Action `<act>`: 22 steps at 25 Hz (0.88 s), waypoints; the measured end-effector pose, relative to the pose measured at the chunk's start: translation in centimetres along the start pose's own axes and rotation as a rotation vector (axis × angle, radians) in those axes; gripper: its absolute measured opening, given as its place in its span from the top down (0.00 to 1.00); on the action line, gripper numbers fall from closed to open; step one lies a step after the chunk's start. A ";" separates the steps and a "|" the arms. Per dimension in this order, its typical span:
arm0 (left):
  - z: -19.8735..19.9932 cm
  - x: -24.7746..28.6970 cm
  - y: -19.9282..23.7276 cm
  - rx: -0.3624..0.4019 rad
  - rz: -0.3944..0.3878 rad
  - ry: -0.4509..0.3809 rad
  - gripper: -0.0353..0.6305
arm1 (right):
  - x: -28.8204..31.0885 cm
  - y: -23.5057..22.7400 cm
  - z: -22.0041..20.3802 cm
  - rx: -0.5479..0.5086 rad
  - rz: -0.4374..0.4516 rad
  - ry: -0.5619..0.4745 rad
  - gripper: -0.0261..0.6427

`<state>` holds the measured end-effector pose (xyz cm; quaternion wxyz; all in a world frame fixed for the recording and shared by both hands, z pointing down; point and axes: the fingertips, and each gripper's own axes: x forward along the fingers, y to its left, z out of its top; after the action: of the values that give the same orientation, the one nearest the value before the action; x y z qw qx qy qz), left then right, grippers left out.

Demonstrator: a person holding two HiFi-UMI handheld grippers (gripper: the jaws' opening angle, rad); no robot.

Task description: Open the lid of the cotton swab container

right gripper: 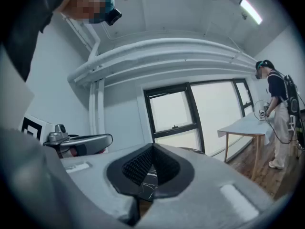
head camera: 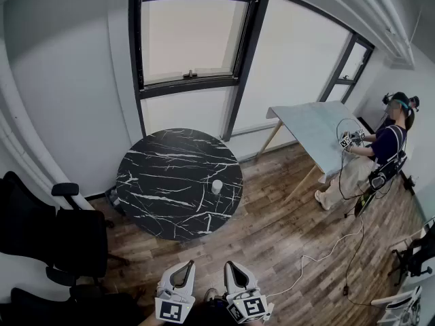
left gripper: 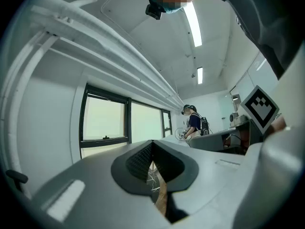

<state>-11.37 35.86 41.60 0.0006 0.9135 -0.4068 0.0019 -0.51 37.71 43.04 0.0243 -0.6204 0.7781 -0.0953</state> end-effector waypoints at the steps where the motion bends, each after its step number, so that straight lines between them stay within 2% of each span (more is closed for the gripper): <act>1: 0.0 0.0 0.0 0.001 0.000 0.000 0.94 | 0.0 0.0 -0.2 0.001 0.002 0.003 0.97; 10: 0.0 0.0 -0.1 0.028 -0.007 -0.013 0.94 | -0.1 0.4 -0.6 -0.007 0.018 0.006 0.97; 19: -0.2 -0.1 -0.6 0.002 0.007 -0.016 0.94 | -0.6 0.1 -0.6 0.008 0.036 0.000 0.96; 22: -0.2 0.3 -1.3 0.018 0.002 -0.021 0.94 | -0.9 -0.3 -0.7 0.013 0.043 0.006 0.96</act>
<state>-10.20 36.49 41.76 -0.0117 0.9130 -0.4077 -0.0040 -0.11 38.60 43.73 0.0279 -0.6032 0.7906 -0.1015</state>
